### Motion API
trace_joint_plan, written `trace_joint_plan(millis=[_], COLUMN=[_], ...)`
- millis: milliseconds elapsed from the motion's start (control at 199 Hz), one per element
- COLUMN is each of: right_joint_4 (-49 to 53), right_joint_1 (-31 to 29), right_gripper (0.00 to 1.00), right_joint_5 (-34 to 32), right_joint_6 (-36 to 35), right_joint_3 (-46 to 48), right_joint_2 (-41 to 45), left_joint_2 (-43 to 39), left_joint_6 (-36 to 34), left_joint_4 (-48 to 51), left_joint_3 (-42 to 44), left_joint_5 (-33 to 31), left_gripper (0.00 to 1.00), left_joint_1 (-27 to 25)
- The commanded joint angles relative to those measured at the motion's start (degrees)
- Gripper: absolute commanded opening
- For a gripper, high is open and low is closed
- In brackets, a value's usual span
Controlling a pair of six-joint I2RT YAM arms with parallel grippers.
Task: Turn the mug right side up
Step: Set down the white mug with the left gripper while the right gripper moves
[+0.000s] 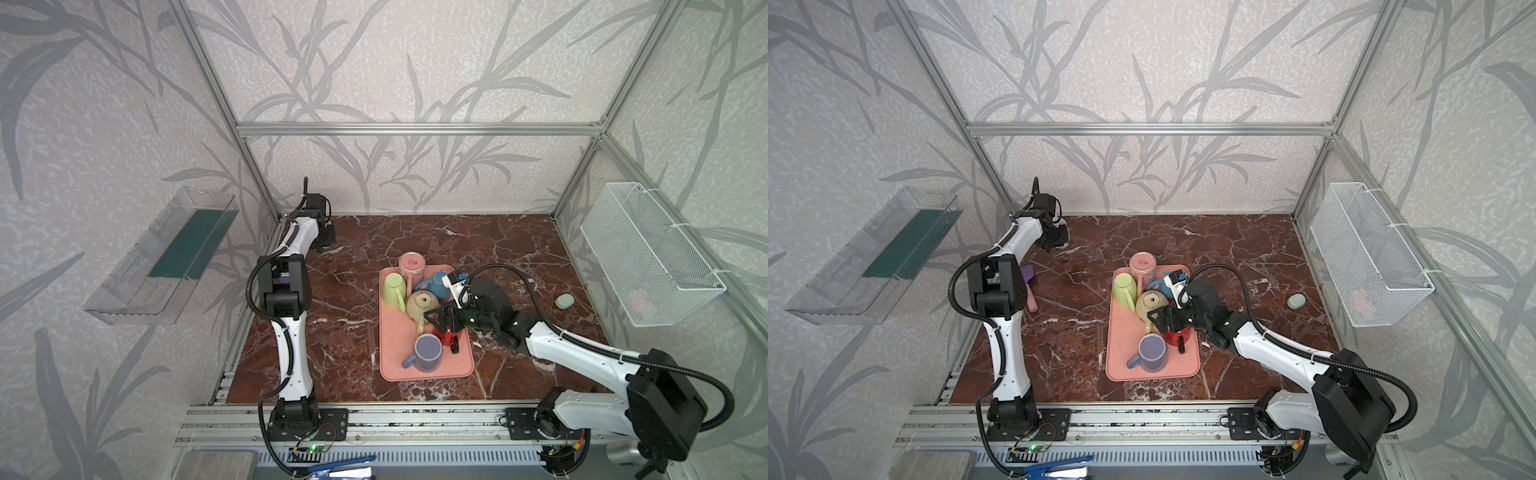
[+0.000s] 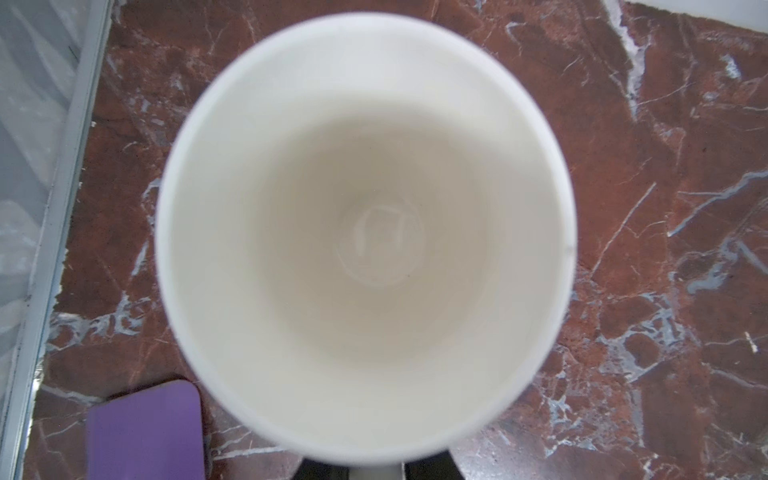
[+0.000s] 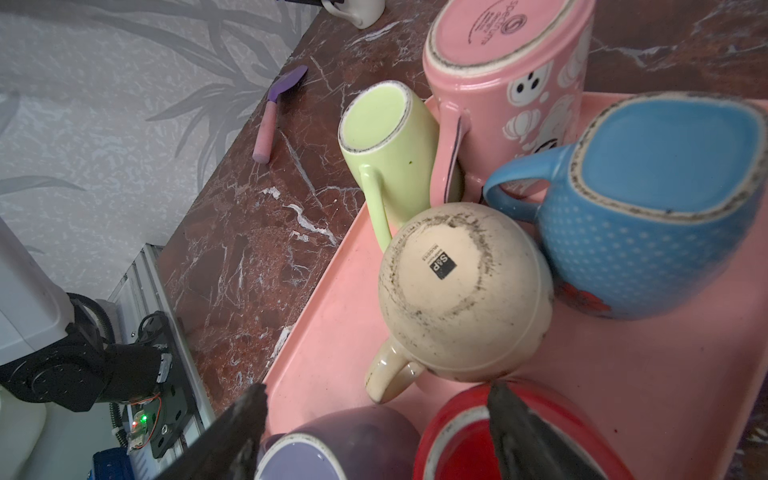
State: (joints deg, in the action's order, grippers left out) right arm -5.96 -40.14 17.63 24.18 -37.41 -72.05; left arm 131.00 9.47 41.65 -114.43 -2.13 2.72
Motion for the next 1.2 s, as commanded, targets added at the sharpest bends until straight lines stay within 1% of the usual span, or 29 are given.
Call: trace_joint_plan(millis=[0,151,236,266,322,352,472,638,738,859,975,1035,1196], right_joint_4=[-0.7,-0.5,-0.1,0.2,0.9,1.5,4.4,10.6,15.5,24.0,29.1,32.0,40.0], right_joint_1=[-0.3,-0.3,-0.3,-0.3,-0.3,-0.3,-0.4,-0.4,-0.5,-0.6,-0.9,-1.7,-5.3], right_gripper=[0.83,0.83,0.83,0.83,0.83,0.83,0.82,0.82,0.8,0.75,0.71,0.7,0.68], right_joint_5=[0.4,0.3,0.4,0.5,0.7,0.9,1.8,1.9,1.4,-4.5,-6.3,-7.8,-12.7], right_joint_6=[-0.1,-0.2,-0.4,-0.6,-0.9,-1.1,-3.0,-5.9,-7.7,-8.6,-9.4,-10.3,-13.9], right_joint_3=[-0.5,-0.5,-0.8,-0.9,-1.3,-1.6,-3.5,-7.1,-10.4,-16.3,-20.9,-23.4,-31.3], right_joint_2=[-0.2,-0.2,-0.2,-0.1,-0.1,-0.1,-0.1,-0.9,-1.5,-3.0,-3.8,-4.6,-8.7], left_joint_2=[0.5,-0.2,-1.1,-1.6,-3.1,-4.1,-8.3,-14.8,-19.8,-28.1,-38.3,-43.5,-55.9], left_joint_6=[-0.8,-1.0,-0.7,-0.3,0.4,0.8,2.0,2.3,4.3,7.6,10.0,11.2,14.8], left_joint_4=[0.3,0.5,0.9,0.9,-0.2,-0.8,-2.7,-3.7,-3.6,-5.5,-10.9,-12.9,-14.4], left_joint_3=[-2.1,-2.1,-1.9,-1.6,-0.1,0.7,3.3,5.6,7.2,13.0,22.6,27.4,37.0], left_joint_5=[0.8,0.8,0.8,1.2,2.1,2.6,4.3,4.0,4.2,6.2,7.1,7.7,10.2], left_gripper=[0.26,0.32,0.38,0.42,0.58,0.63,0.71,0.85,0.96,0.99,1.0,0.99,0.99], left_joint_1=[-0.2,-0.2,-0.2,-0.2,-0.3,-0.4,-0.9,-2.6,-3.4,-4.3,-5.3,-5.6,-5.9])
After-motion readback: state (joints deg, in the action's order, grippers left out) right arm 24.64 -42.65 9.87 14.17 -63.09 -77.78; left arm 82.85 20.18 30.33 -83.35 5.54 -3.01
